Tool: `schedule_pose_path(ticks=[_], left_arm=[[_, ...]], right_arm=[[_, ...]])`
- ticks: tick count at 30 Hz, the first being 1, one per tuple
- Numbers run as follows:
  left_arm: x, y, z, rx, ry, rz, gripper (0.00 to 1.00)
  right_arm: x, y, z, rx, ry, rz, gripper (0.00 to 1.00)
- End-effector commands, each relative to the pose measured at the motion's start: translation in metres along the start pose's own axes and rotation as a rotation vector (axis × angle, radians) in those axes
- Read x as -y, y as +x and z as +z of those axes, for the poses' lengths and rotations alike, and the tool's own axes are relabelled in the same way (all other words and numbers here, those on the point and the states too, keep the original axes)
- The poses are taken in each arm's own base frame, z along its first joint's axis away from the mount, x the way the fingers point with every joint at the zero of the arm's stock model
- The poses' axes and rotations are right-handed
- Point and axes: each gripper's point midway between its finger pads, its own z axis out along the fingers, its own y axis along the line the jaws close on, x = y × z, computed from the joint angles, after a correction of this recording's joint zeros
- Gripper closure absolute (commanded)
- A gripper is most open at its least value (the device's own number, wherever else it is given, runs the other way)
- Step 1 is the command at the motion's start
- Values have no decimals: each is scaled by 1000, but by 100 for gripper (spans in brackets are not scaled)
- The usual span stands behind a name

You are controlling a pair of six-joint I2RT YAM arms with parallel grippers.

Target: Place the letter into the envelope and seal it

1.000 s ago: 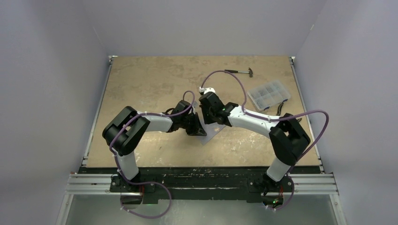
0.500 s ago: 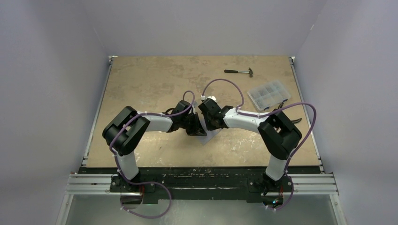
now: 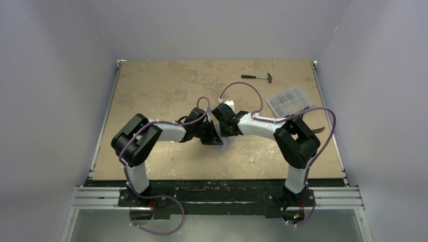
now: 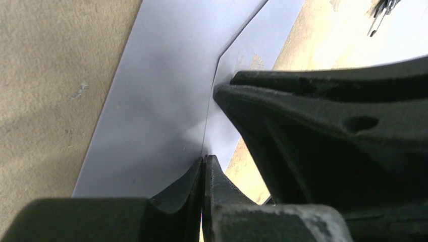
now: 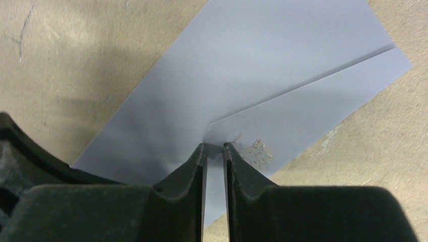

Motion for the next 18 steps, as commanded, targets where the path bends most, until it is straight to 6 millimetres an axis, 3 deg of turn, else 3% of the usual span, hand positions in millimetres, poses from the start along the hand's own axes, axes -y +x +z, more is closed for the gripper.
schedule_pose_path(ticks=[1,10,18], left_arm=[[-144,64,-12,-135,-504,-16,100],[-151,69,-12,-143,-517,-25,100],[-155,72,-13,-147,-522,-23,100]], right_arm=[[66,53,36,-180,204,-5,78],[76,54,54,-202,266,-24,74],[101,58,61,-225,334,8,79]])
